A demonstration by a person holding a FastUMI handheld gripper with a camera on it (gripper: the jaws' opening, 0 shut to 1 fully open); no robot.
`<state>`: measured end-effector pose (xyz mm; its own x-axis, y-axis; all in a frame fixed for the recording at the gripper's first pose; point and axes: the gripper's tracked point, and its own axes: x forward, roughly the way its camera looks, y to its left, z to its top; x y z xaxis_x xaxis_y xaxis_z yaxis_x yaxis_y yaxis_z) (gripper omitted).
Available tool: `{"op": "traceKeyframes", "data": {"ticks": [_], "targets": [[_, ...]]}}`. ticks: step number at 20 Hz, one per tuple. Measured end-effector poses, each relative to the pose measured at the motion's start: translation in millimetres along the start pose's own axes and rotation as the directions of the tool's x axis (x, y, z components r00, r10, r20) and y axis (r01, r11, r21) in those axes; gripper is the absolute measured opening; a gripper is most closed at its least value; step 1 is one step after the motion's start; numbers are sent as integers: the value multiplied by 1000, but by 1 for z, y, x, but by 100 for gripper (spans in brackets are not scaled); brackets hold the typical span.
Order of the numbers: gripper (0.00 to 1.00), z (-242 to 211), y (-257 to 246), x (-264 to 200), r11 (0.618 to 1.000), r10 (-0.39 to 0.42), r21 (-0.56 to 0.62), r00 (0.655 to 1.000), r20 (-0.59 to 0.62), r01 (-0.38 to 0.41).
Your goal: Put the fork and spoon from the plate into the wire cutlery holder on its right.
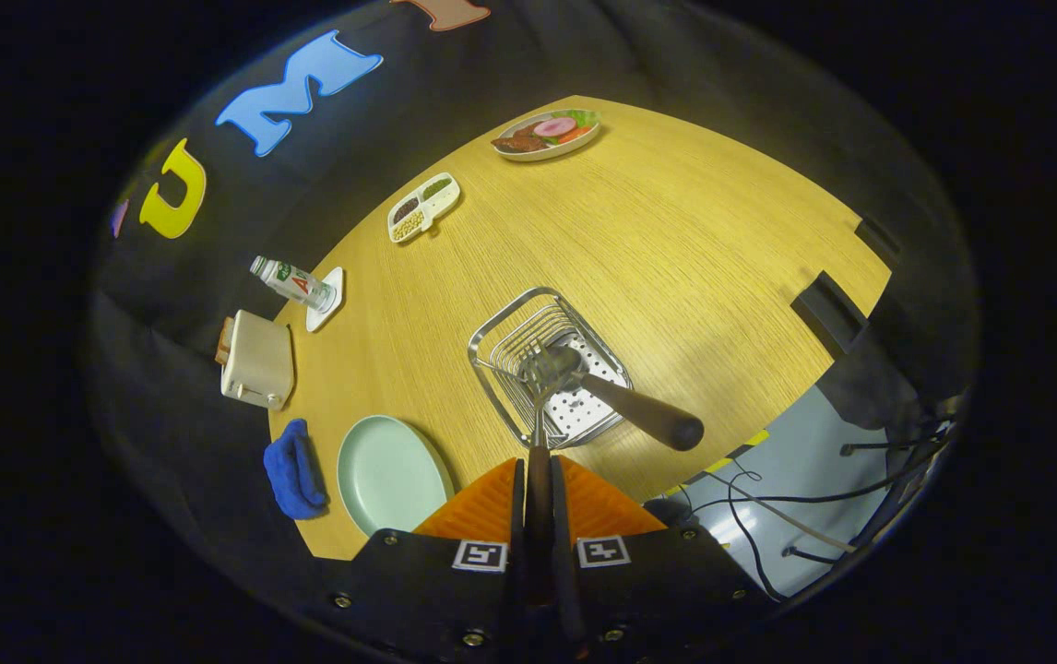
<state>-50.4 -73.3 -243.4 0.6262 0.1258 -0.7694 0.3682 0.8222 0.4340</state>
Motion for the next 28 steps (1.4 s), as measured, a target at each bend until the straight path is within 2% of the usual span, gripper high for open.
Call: {"op": "traceKeyframes", "data": {"ticks": [4,6,7,8,9,12,13,15,21,24,28], "targets": [[15,1,-2,-1,1000,-4,13,1000,11,4],[22,6,-4,-3,1000,-16,-2,999,28,16],[33,7,-5,-3,1000,-22,-10,999,38,22],[51,10,-7,-4,999,-36,-16,998,50,37],[51,11,-7,-5,999,-36,-21,998,57,38],[90,13,-8,-7,998,-43,-31,997,68,45],[91,15,-7,-9,998,-45,-39,996,81,48],[99,23,-8,-12,995,-64,-67,990,125,73],[98,53,-17,-32,972,-140,-145,952,273,185],[98,78,-12,-54,950,-152,-193,902,405,247],[98,116,24,-97,934,-43,-256,791,611,248]]}}
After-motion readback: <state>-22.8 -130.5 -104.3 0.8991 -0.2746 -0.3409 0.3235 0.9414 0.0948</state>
